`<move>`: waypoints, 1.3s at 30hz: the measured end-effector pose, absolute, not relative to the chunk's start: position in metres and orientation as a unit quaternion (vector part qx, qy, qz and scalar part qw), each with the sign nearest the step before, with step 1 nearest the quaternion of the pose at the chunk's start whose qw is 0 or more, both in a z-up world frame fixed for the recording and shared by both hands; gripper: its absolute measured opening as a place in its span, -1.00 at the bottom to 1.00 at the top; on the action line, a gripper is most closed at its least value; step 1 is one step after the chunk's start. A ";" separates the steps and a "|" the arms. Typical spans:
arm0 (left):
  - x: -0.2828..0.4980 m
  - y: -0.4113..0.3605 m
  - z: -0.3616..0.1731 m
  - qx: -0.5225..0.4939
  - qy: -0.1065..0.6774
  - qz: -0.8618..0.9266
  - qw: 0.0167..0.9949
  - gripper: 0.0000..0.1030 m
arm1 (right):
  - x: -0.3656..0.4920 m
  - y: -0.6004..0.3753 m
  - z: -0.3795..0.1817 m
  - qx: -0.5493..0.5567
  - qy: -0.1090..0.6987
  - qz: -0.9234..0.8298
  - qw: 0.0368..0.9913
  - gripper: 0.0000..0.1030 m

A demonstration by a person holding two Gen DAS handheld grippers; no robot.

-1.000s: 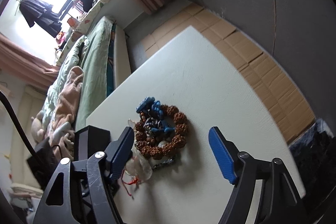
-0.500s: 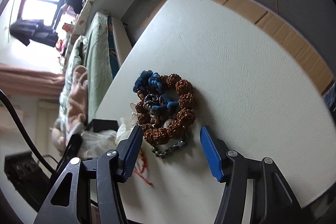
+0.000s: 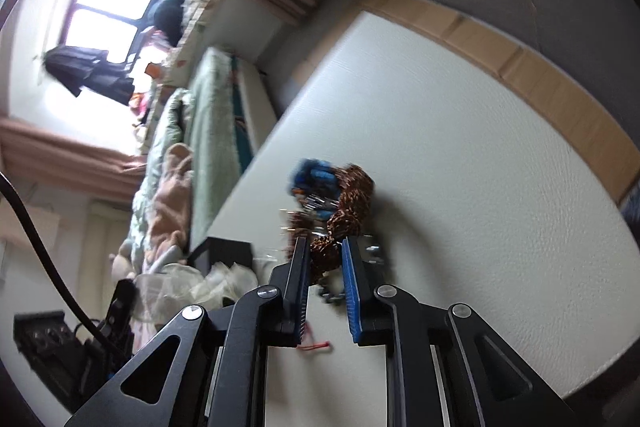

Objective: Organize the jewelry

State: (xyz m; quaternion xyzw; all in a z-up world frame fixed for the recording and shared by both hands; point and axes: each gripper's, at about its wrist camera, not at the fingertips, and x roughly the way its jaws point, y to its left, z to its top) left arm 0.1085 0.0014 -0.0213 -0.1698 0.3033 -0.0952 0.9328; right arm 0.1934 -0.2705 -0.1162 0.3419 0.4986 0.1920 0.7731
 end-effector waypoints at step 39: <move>0.077 0.058 0.008 -0.222 0.237 -0.062 0.944 -0.99 | 0.178 -0.219 -0.023 0.359 0.301 0.392 0.792 -0.66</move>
